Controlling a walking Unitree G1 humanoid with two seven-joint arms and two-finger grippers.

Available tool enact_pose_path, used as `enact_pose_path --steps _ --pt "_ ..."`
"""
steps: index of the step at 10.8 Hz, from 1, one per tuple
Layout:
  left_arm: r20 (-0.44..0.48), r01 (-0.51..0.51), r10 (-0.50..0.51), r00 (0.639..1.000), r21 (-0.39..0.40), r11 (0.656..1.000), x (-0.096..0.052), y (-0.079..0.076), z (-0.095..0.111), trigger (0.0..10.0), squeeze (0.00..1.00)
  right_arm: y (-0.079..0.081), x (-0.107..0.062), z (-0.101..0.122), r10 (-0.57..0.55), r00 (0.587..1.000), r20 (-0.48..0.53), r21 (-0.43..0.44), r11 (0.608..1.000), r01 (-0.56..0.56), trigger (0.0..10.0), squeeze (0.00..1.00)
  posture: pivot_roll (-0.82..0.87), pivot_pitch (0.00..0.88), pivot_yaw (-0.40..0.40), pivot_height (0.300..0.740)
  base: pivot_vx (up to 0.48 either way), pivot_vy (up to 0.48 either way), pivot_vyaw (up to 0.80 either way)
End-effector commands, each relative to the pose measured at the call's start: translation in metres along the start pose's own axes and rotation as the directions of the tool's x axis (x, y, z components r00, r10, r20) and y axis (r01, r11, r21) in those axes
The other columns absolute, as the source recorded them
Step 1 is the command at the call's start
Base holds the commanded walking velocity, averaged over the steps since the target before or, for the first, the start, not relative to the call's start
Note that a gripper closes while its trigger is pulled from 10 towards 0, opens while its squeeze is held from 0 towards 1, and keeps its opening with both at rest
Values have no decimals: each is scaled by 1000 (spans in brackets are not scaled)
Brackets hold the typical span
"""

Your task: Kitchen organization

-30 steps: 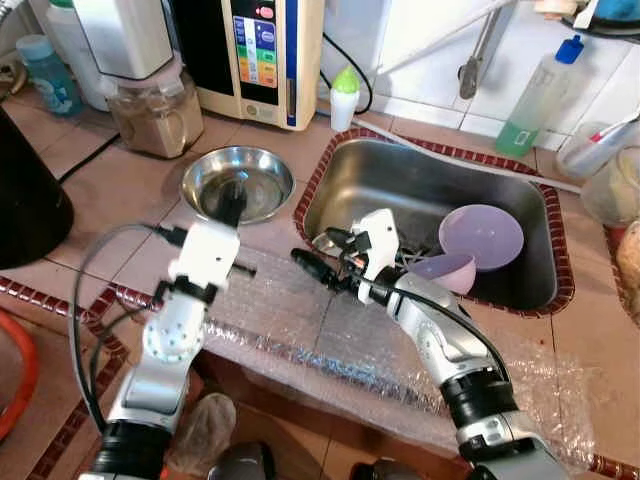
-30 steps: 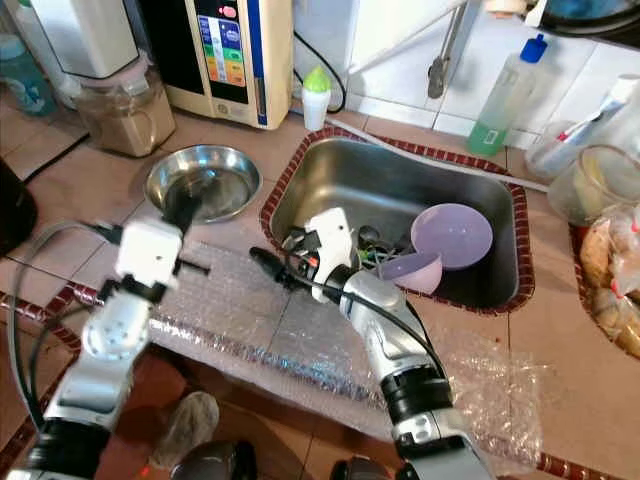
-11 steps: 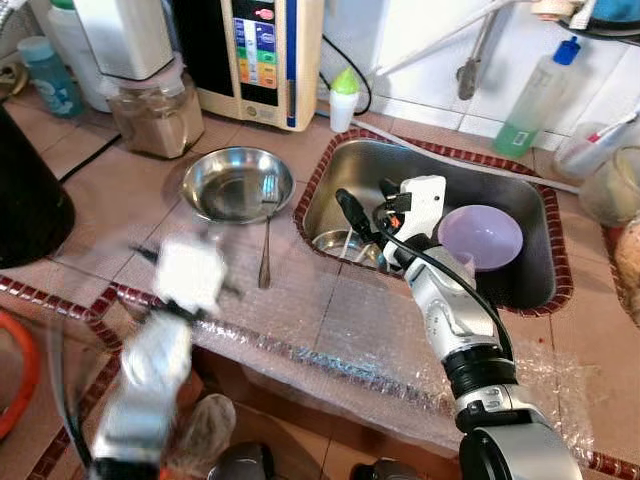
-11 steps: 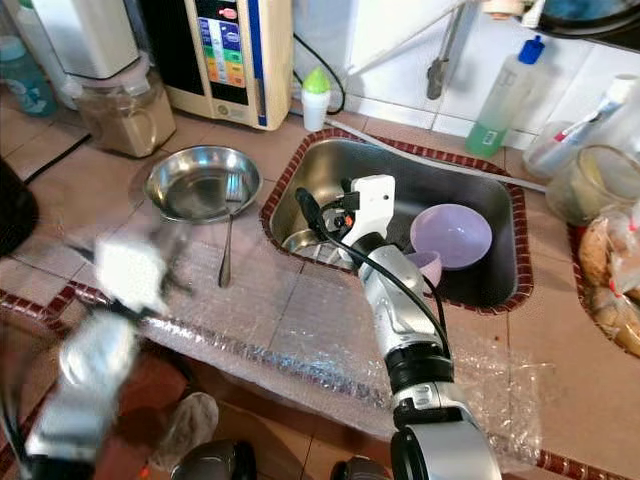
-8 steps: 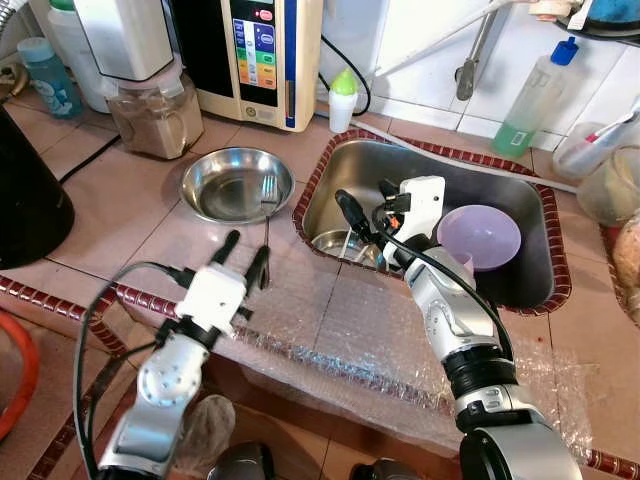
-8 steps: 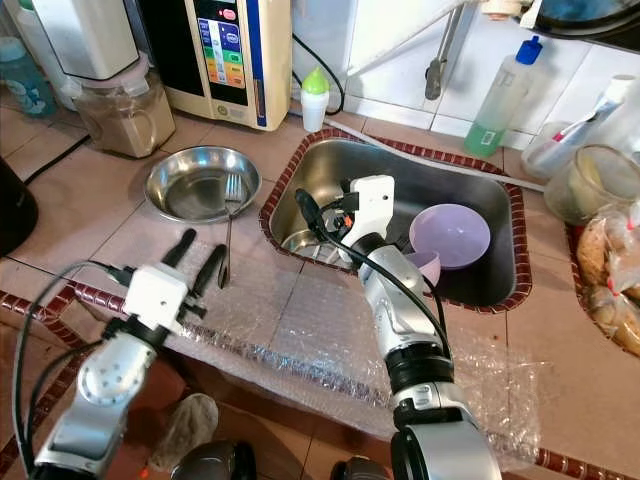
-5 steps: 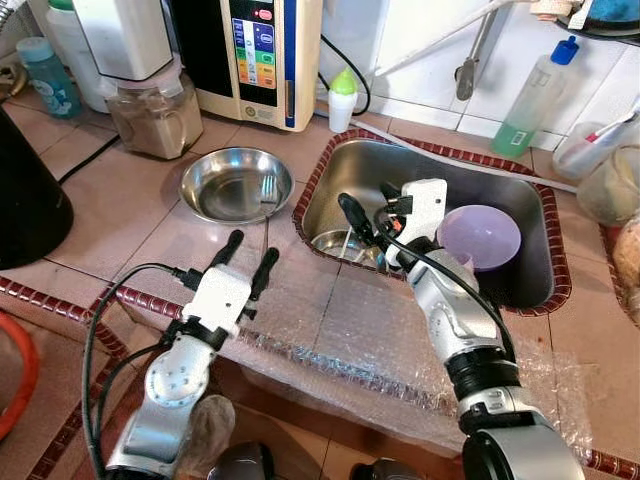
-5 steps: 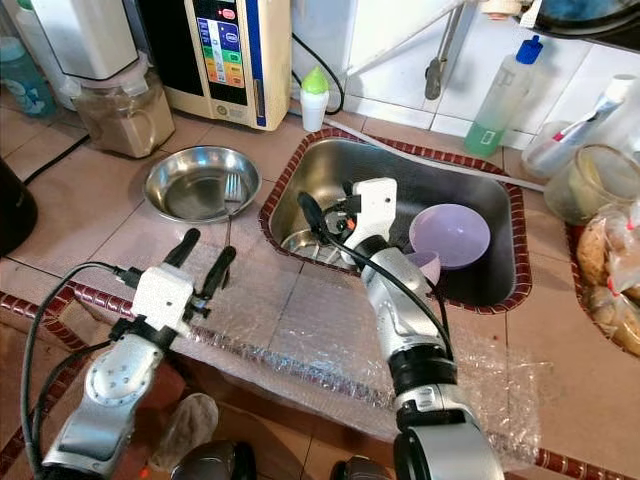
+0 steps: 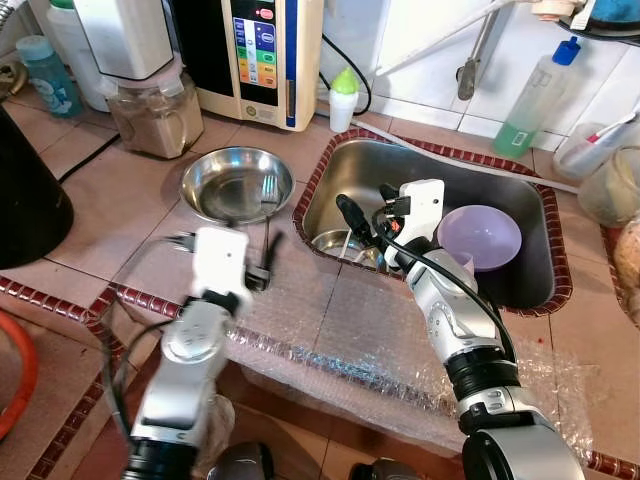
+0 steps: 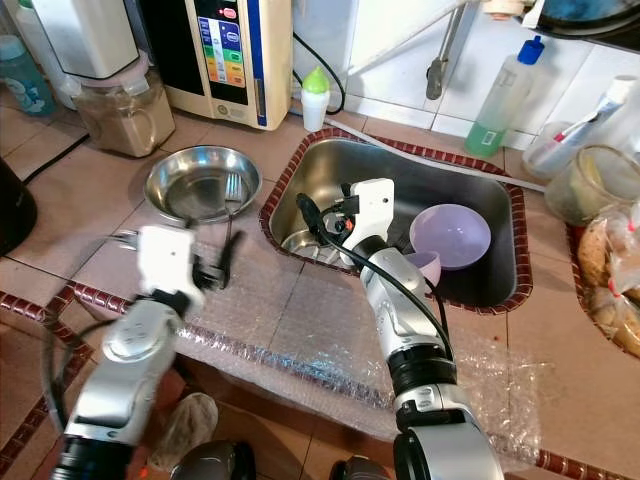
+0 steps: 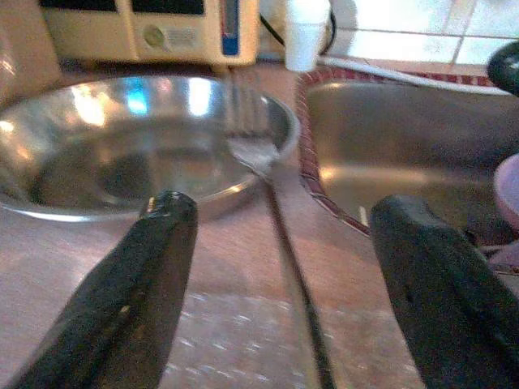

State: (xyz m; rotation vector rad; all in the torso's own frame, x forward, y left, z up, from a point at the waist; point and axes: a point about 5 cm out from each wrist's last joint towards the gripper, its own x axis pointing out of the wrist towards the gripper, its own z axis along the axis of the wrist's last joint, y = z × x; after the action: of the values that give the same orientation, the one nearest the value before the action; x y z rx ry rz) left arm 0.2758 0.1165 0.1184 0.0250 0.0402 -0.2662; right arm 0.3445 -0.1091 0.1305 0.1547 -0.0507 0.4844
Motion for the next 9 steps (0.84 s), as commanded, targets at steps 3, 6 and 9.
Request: enact_pose_path --steps 3,6,9 --pt "-81 9 -15 997 -69 998 1 -4 7 10000 984 0 3 3 3 1000 -2 -15 1000 -3 10000 0 1 29 -33 740 0 0 0" --pt "-233 -19 -4 973 -99 995 5 1 -7 9882 0 1 4 3 3 1000 -5 -15 1000 -3 10000 0 -1 28 -29 740 0 0 0" --pt "-262 -8 -24 965 -120 993 19 -2 -7 6824 0 2 3 2 4 1000 -9 -15 1000 -5 10000 0 -10 34 -26 740 0 0 0"
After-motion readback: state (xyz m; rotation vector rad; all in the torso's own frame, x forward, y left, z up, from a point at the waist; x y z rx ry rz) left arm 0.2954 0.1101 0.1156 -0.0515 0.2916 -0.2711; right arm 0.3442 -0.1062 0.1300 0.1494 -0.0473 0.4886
